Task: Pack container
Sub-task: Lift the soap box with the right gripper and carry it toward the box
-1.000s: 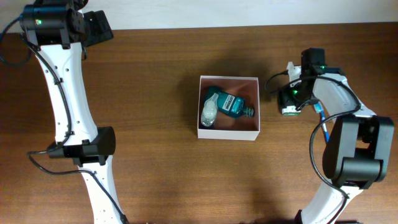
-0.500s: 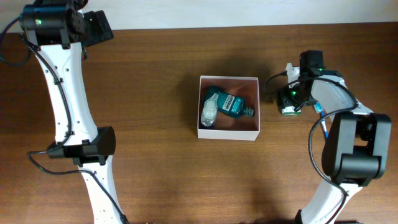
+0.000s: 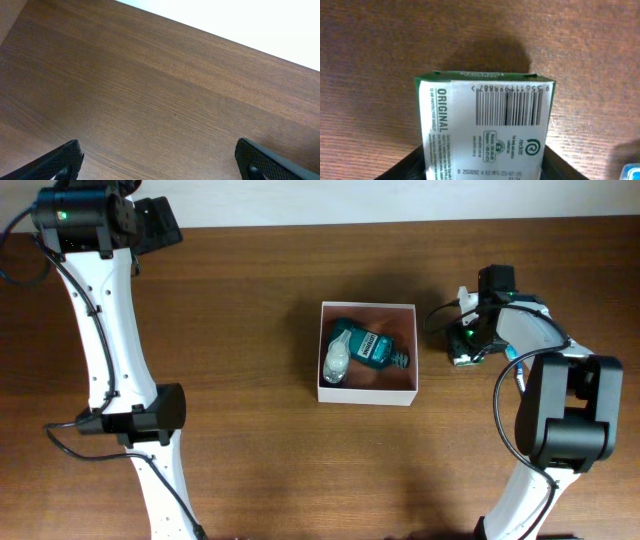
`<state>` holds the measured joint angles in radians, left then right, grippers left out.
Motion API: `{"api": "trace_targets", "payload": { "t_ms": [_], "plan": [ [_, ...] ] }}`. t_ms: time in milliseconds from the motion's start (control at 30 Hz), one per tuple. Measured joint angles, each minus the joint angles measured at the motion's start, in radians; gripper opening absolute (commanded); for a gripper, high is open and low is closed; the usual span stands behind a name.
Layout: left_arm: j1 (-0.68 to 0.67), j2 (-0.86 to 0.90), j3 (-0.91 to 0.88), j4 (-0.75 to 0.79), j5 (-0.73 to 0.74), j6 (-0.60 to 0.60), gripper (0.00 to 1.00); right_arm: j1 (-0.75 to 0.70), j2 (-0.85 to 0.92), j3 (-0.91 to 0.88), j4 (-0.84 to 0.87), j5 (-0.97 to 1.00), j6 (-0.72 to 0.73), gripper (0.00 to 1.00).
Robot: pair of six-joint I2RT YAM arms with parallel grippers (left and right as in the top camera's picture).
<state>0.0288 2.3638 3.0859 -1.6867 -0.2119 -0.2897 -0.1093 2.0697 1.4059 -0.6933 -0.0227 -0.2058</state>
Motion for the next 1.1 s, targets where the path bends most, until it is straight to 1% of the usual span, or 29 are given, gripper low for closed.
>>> {"api": "trace_targets", "payload": {
  "t_ms": [100, 167, 333, 533, 667, 833, 933, 967, 1100],
  "plan": [
    [0.0, 0.0, 0.0, 0.0, 0.0, 0.0, 0.99, 0.0, 0.0, 0.0, 0.0, 0.0, 0.0, 0.54],
    [0.0, 0.0, 0.0, 0.0, 0.0, 0.0, 0.99, 0.0, 0.0, 0.0, 0.0, 0.0, 0.0, 0.51],
    [0.0, 0.0, 0.0, 0.0, 0.0, 0.0, 0.99, 0.0, 0.0, 0.001, -0.012, 0.0, 0.0, 0.51],
    [0.0, 0.0, 0.0, 0.0, 0.0, 0.0, 0.99, 0.0, 0.007, 0.054, -0.114, 0.001, 0.0, 0.51],
    [0.0, 0.0, 0.0, 0.0, 0.0, 0.0, 0.99, 0.0, 0.013, 0.143, -0.206, 0.001, 0.0, 0.51],
    [0.0, 0.0, 0.0, 0.0, 0.0, 0.0, 0.99, 0.0, 0.013, 0.309, -0.357, -0.013, 0.0, 0.51],
    [0.0, 0.0, 0.0, 0.0, 0.0, 0.0, 0.99, 0.003, 0.013, 0.438, -0.465, -0.066, 0.0, 0.51],
    [0.0, 0.0, 0.0, 0.0, 0.0, 0.0, 1.0, 0.005, 0.013, 0.448, -0.472, -0.072, 0.0, 0.51],
    [0.0, 0.0, 0.0, 0.0, 0.0, 0.0, 1.0, 0.035, 0.013, 0.566, -0.589, -0.139, 0.001, 0.5]
  ]
}}
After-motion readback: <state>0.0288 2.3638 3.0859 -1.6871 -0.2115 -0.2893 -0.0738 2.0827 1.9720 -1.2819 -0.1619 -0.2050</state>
